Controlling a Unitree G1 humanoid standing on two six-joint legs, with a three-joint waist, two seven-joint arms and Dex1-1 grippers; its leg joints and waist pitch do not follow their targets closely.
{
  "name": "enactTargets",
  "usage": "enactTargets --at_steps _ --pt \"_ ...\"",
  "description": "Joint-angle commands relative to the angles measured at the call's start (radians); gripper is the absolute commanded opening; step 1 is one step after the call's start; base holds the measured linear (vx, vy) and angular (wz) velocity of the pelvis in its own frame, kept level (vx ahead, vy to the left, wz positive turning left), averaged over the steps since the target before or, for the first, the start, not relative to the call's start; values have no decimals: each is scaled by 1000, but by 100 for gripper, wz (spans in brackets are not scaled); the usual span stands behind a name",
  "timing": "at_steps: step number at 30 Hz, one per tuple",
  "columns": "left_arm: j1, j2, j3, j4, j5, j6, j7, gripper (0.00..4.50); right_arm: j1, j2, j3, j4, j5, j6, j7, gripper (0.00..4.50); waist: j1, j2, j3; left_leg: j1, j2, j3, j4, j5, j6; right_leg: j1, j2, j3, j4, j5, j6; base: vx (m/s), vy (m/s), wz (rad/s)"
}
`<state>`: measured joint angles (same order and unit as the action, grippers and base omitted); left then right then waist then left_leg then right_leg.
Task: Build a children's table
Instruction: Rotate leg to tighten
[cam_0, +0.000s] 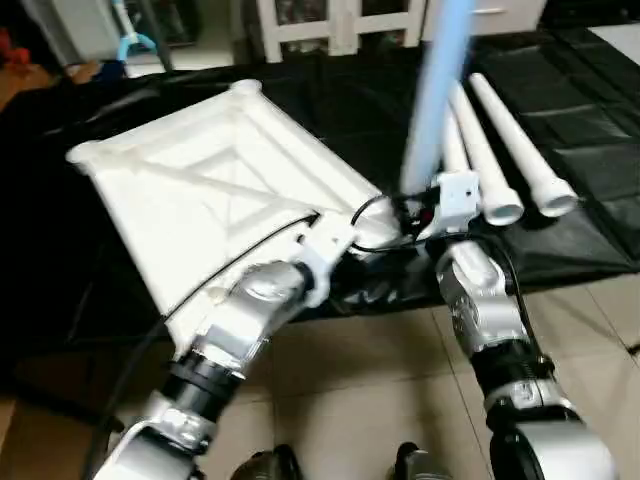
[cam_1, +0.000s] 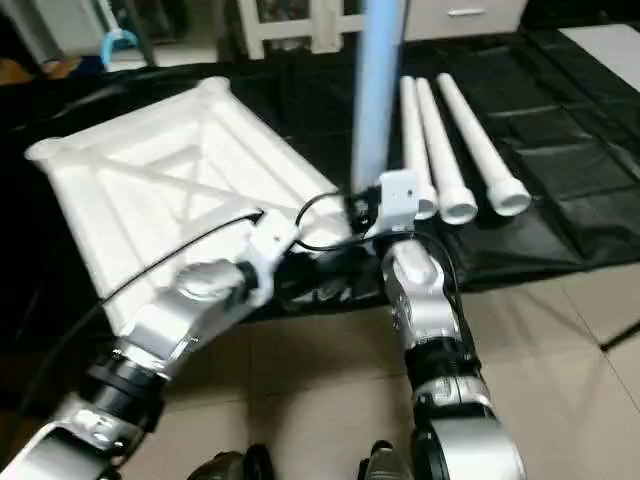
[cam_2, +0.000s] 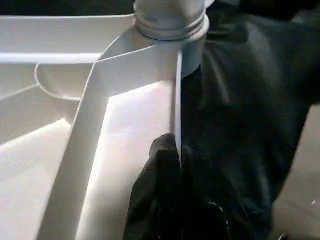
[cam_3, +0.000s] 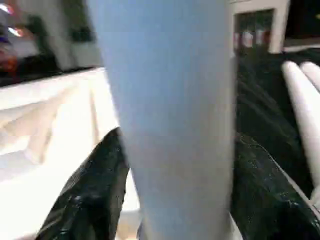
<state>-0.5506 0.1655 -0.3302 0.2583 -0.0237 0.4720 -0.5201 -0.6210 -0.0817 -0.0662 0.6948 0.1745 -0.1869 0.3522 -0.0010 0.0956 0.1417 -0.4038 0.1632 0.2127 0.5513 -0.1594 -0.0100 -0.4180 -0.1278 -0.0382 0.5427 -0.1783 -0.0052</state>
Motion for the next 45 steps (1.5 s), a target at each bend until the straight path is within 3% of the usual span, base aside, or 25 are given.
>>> enactTargets --at_steps 1,3,4,5,6,7,8,9,10,11,12,15,18,21,22,24,27,31,34,45 --pt "39 20 -30 4 17 4 -38 0 1 9 45 -38 21 3 80 309 0 -13 -62 21 49 -37 -85 -408 30 35 -18 9 -54 -311 -149 0 0 0" --pt "51 38 -38 -17 13 3 -65 0 1 -2 41 -51 33 11 105 317 -1 -7 -61 27 50 -32 -82 -389 40 28 -16 10 -55 -293 -171 0 0 0" --pt "73 71 -50 -55 -1 -1 -118 0 5 -27 45 -78 48 34 156 317 1 -7 -62 30 51 -32 -79 -375 45 31 -16 10 -53 -279 -182 0 0 0" --pt "94 101 -57 -91 -18 3 -162 0 10 -52 50 -101 59 57 209 344 -1 -8 -63 27 51 -30 -78 -368 51 31 -16 10 -51 -270 -187 0 0 0" --pt "116 137 -63 -130 -34 12 -207 0 19 -84 57 -130 74 84 273 344 0 -9 -67 26 52 -33 -76 -342 65 39 -15 9 -45 -247 -194 64 -22 -1" --pt "135 171 -72 -164 -47 13 -250 0 29 -115 64 -154 90 110 336 344 0 -7 -66 25 53 -31 -76 -328 70 35 -14 9 -45 -239 -196 64 -22 -1" --pt "154 202 -75 -195 -62 27 -283 0 39 -147 71 -173 103 130 398 344 4 -12 -69 37 55 -24 -70 -298 81 28 -12 13 -45 -200 -210 86 -31 8" --pt "168 227 -77 -217 -70 37 -308 0 48 -174 74 -187 116 144 455 344 7 -15 -72 39 54 -20 -63 -256 99 29 -7 13 -38 -145 -230 90 -31 12" --pt "177 241 -78 -230 -75 43 -322 0 54 -190 75 -194 124 151 489 344 11 -9 -71 38 54 -17 -58 -220 115 26 -7 15 -30 -110 -244 90 -31 12" --pt "190 259 -76 -249 -83 50 -341 0 62 -218 80 -204 132 161 540 344 9 -16 -71 33 54 -16 -56 -209 122 29 -8 15 -26 -96 -252 85 -20 6" --pt "200 271 -73 -262 -87 57 -352 0 68 -241 83 -210 136 163 577 344 13 -14 -78 29 55 -20 -50 -156 135 39 -9 13 -14 -49 -264 83 -6 1" --pt "221 287 -59 -282 -90 66 -352 0 84 -290 81 -232 159 196 647 344 18 -13 -85 33 50 -16 -34 -27 187 40 -5 12 2 105 -292 70 1 2" --pt "220 284 -51 -276 -88 77 -330 0 97 -305 77 -248 170 205 664 344 28 -17 -85 31 51 -17 -30 2 218 42 -8 11 2 83 -293 18 2 1" --pt "215 282 -48 -276 -92 88 -328 0 115 -311 76 -268 170 215 672 344 32 -17 -79 32 54 -17 -36 -58 194 42 -10 11 -7 -27 -280 0 0 0" --pt "213 281 -49 -279 -94 92 -331 0 122 -311 77 -273 169 216 674 344 32 -18 -75 34 56 -17 -43 -120 160 41 -10 12 -15 -110 -265 0 0 0" --pt "212 277 -51 -283 -96 98 -334 0 133 -312 81 -283 169 222 679 344 30 -18 -71 36 56 -19 -49 -181 126 39 -10 14 -22 -180 -249 0 0 0" --pt "210 274 -52 -282 -94 101 -330 0 155 -318 80 -306 170 224 677 344 28 -22 -71 36 56 -20 -53 -220 97 37 -11 17 -25 -210 -229 0 0 0" --pt "212 278 -50 -283 -93 105 -328 0 197 -326 72 -367 202 252 692 344 30 -19 -74 37 56 -18 -51 -204 105 37 -10 18 -26 -187 -222 0 0 0" --pt "211 279 -53 -282 -93 104 -333 0 203 -326 76 -371 203 253 699 344 29 -17 -79 35 53 -18 -45 -165 122 39 -8 16 -19 -126 -243 0 0 0" --pt "209 277 -56 -285 -92 109 -339 0 193 -320 75 -349 203 274 711 249 31 -17 -80 32 53 -20 -43 -173 124 40 -10 15 -17 -155 -245 0 0 0"
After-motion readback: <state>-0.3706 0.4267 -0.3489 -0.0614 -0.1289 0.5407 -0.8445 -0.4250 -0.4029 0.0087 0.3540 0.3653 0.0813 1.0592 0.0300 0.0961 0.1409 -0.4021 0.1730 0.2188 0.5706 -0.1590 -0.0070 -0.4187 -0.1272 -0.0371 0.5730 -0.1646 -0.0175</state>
